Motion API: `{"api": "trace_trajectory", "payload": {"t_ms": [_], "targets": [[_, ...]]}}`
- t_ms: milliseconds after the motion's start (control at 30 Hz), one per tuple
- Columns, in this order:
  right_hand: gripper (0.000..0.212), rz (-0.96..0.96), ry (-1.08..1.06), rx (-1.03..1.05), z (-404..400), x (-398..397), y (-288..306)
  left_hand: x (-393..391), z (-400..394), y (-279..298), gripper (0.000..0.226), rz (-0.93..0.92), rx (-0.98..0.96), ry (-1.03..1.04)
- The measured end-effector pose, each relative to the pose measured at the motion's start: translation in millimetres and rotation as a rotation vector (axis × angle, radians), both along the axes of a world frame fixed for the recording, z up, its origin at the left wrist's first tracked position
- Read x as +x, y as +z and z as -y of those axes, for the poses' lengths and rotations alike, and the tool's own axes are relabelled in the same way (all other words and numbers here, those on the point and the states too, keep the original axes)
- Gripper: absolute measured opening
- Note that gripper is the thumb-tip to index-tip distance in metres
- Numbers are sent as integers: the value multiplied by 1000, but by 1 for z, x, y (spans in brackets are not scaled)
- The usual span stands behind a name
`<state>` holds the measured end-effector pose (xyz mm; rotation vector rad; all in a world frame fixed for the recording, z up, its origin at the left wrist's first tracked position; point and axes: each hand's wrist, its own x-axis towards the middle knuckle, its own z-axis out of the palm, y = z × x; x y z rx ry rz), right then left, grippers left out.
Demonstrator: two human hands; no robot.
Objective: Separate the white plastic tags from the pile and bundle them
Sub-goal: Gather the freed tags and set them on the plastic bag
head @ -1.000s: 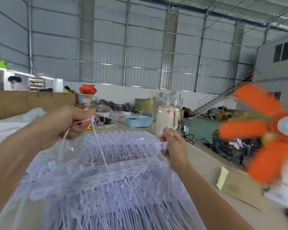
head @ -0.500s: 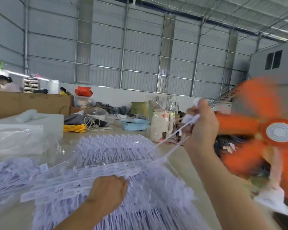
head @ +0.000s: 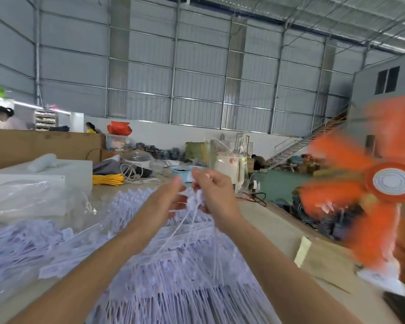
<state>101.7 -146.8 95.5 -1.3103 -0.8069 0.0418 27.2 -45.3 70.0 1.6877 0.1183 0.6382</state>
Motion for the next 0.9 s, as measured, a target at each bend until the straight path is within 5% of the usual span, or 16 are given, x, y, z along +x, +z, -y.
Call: {"api": "trace_trajectory", "payload": {"t_ms": [67,167,300,367,533,600,667,767,900], "targets": [[36,-41,-41,70,-16,-4,-7,-4,17,-3,34,-32,98,-106],[35,-213,-143,166,-31,-1,-6,-8,19,-14,55,-71,76,-136],[29,-279,-85,155,-33,1,-6,-12,8,-16,15,-143,157,-139],[31,-182,-80,97,-36,1,-4,-10,5,-17,6,-135,144,-141],[40,291,-321,-272,-44,10,3,-14,0,-14,25,-167,17,-38],[24,341,-251,-239,-46,9,4,-17,-7,-13,28,-192,34,-20],[30,331,-65,-239,-51,6,1,-19,-14,-14,28,-227,67,-1],[21,501,113,-435,-63,-6,-8,-22,-25,-16,27,-258,97,41],[34,726,-199,-424,-84,-10,-15,-28,-36,-19,26,-226,149,115]]}}
